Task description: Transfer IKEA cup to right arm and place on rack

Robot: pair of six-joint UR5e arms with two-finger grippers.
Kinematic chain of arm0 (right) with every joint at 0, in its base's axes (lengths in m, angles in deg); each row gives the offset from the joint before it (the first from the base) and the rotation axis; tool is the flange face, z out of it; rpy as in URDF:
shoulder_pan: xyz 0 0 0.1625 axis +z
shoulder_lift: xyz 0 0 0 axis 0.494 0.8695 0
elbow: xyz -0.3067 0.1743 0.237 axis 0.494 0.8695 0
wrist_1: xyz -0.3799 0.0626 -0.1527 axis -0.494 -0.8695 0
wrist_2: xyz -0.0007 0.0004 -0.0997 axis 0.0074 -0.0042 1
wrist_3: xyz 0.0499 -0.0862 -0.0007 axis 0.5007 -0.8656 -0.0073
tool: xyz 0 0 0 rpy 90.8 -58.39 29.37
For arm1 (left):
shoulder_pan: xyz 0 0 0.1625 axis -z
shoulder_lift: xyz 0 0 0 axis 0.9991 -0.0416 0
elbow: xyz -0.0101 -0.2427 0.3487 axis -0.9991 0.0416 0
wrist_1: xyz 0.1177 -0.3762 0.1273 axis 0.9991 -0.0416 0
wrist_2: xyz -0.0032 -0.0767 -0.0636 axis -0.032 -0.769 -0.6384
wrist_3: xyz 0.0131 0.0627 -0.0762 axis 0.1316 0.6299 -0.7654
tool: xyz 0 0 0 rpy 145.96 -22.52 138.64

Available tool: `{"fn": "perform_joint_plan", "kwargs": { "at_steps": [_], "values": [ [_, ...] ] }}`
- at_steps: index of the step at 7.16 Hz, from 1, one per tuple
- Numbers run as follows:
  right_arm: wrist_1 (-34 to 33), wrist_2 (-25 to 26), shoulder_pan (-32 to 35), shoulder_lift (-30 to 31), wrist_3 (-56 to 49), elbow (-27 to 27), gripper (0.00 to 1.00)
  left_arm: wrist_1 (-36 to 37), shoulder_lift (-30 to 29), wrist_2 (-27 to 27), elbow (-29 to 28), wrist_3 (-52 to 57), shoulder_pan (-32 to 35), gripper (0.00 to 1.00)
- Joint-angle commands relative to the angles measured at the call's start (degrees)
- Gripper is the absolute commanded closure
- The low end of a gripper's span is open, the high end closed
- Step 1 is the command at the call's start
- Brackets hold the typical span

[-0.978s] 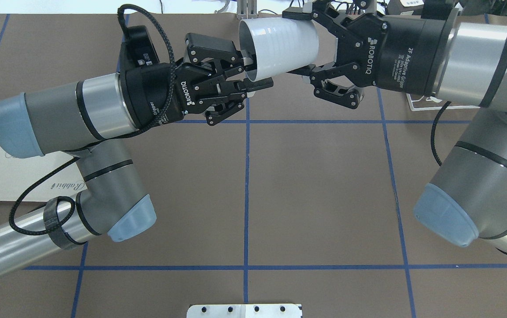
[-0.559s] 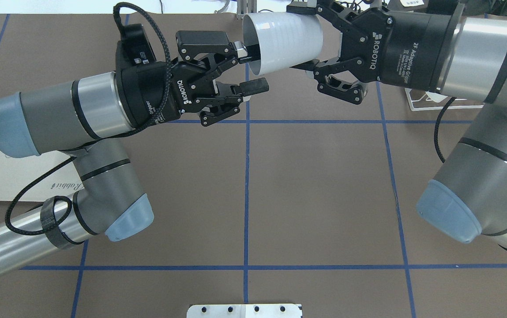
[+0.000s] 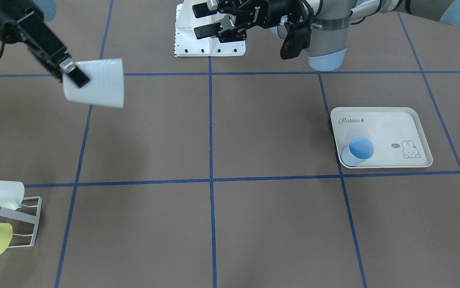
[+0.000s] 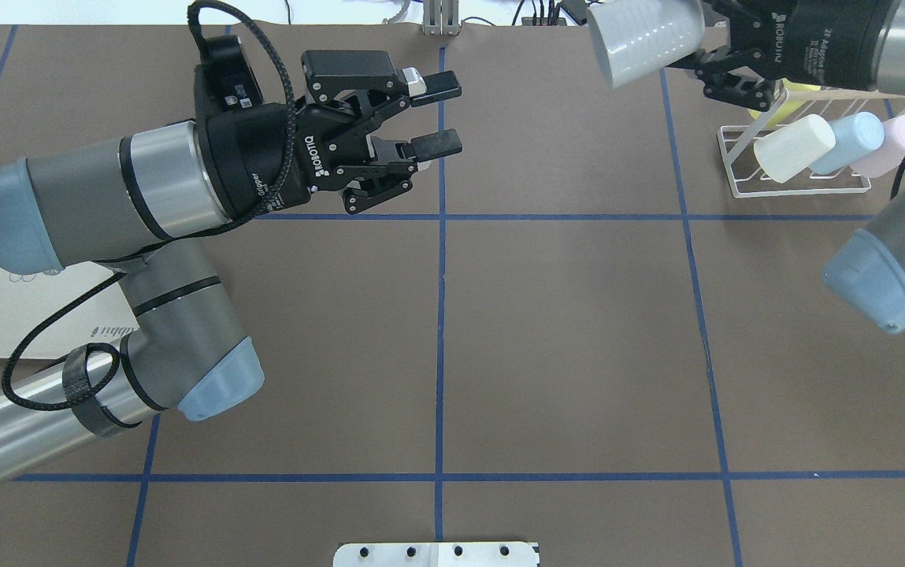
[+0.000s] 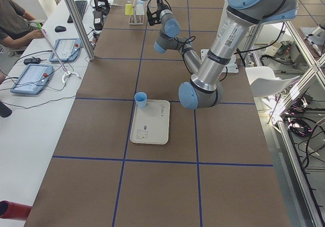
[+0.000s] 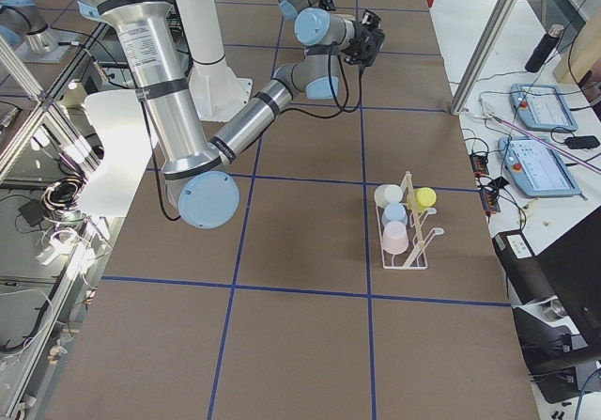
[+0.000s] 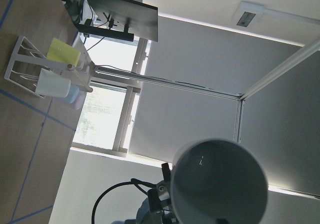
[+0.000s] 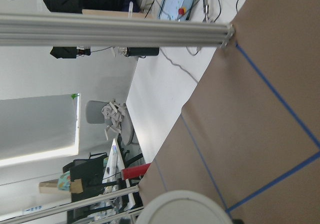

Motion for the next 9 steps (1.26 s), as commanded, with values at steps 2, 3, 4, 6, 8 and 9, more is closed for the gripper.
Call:
{"fn": "perform_joint_plan", "kwargs": {
  "at_steps": [2, 3, 4, 6, 8, 9],
  "values": [
    [-6.59, 0.60, 11.05, 1.15, -35.07, 13.81, 1.00, 0.30, 0.09, 0.31, -1.23, 0.71, 0.08, 0.39],
    [-6.25, 1.92, 12.82, 1.06, -42.47, 18.47, 1.00, 0.30, 0.70, 0.31, -1.41, 0.80, 0.08, 0.39],
    [-6.42, 5.50, 13.27, 0.54, -48.29, 21.73, 1.00, 0.30, 0.80, 0.31, -1.85, 2.02, 0.08, 0.39],
    [-5.90, 9.91, 13.19, 0.36, -55.18, 27.88, 1.00, 0.30, 0.89, 0.31, -1.94, 2.38, 0.08, 0.39],
    [-5.63, 10.81, 13.10, -0.43, -55.64, 31.59, 1.00, 0.30, 0.89, 0.31, -1.94, 2.38, 0.08, 0.39],
    [-5.72, 11.33, 12.84, -0.60, -55.99, 32.04, 1.00, 0.30, 0.89, 0.31, -1.94, 2.38, 0.08, 0.39]
  ]
}}
